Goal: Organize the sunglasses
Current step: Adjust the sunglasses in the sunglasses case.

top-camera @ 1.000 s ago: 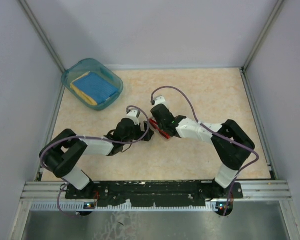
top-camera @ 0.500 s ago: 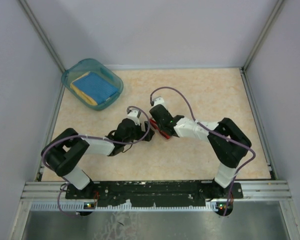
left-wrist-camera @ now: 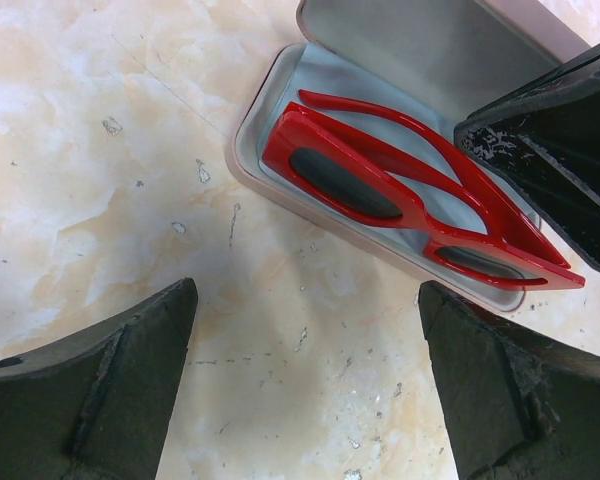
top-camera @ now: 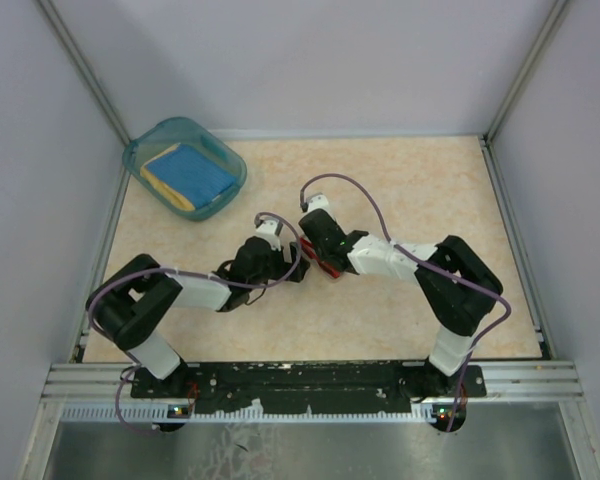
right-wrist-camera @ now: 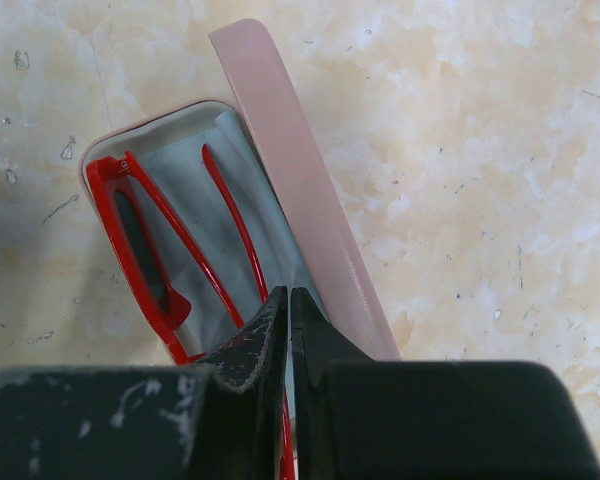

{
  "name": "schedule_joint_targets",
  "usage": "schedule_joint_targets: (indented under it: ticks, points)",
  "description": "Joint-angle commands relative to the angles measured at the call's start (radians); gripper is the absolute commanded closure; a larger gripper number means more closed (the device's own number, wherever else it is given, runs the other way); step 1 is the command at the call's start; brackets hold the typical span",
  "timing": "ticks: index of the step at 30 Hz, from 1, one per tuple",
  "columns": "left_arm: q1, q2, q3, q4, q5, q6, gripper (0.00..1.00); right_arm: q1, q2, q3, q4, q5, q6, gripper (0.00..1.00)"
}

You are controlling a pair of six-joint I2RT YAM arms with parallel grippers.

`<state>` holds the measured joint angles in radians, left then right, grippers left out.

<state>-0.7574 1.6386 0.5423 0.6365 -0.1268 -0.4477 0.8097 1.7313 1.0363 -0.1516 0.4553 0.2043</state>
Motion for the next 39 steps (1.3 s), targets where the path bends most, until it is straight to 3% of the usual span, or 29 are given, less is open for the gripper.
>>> schedule_joint_targets:
  ticks: [1, 39]
  points:
    - [-0.007, 0.02, 0.028, 0.024, -0.008, 0.004, 0.02, 0.007, 0.007, 0.054, 0.023, 0.026, 0.007, 0.95]
    - [-0.008, 0.106, 0.079, 0.039, 0.0, 0.006, 0.02, 0.004, 0.005, 0.035, 0.066, -0.035, -0.014, 0.96]
